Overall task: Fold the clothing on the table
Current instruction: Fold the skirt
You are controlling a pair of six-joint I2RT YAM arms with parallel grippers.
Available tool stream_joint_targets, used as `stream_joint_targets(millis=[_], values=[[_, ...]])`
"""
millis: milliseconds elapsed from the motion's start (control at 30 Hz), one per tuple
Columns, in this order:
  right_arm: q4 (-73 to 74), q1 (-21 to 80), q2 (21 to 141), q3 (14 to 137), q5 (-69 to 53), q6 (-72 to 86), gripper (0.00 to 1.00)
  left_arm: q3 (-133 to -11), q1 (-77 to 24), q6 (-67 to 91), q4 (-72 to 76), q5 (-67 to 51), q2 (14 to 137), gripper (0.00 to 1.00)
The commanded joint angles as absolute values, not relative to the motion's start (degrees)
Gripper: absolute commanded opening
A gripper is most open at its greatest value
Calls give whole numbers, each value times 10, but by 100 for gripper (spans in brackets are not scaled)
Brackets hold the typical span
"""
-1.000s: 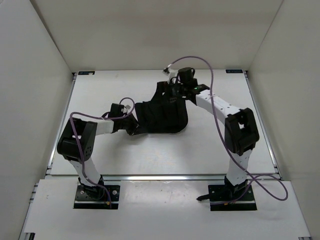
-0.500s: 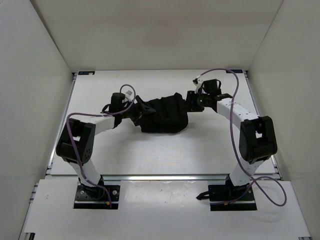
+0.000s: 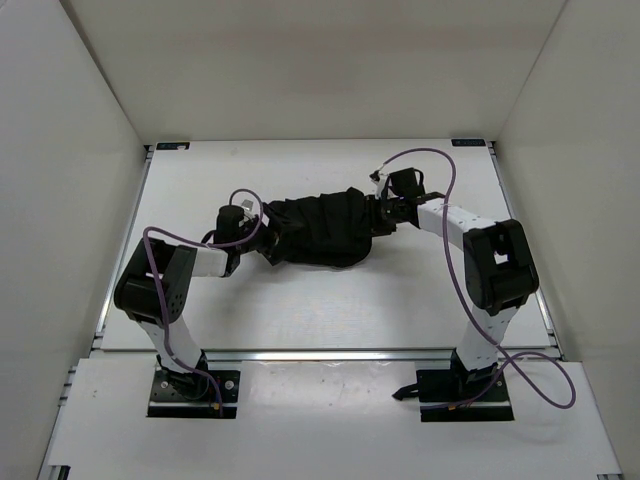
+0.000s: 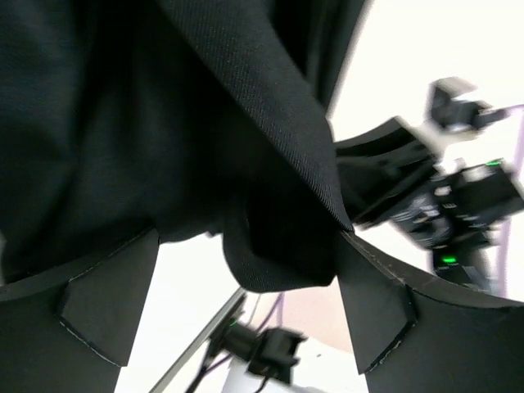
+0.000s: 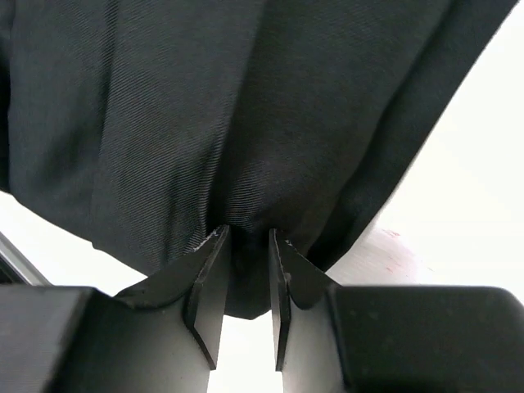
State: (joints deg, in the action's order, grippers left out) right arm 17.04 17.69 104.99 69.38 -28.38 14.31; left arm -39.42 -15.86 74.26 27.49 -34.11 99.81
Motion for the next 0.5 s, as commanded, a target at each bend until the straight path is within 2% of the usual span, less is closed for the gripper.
stream_joint_targets(millis=[0,100,267,400,467], values=[[144,185,1058,720,-301,135,22,-375,-156,818,406,-329,975,98],[147,188,1057,715,-298,134,22,-374,-159,841,439,-323,983,99],[148,186,1056,715,-291,134,21,-385,-153,833,415,-282,961,99],[137,184,1056,716,-294,136,20,-347,-146,818,354,-201,904,98],[140,183,1057,715,-294,140,20,-365,-144,794,310,-208,907,99]])
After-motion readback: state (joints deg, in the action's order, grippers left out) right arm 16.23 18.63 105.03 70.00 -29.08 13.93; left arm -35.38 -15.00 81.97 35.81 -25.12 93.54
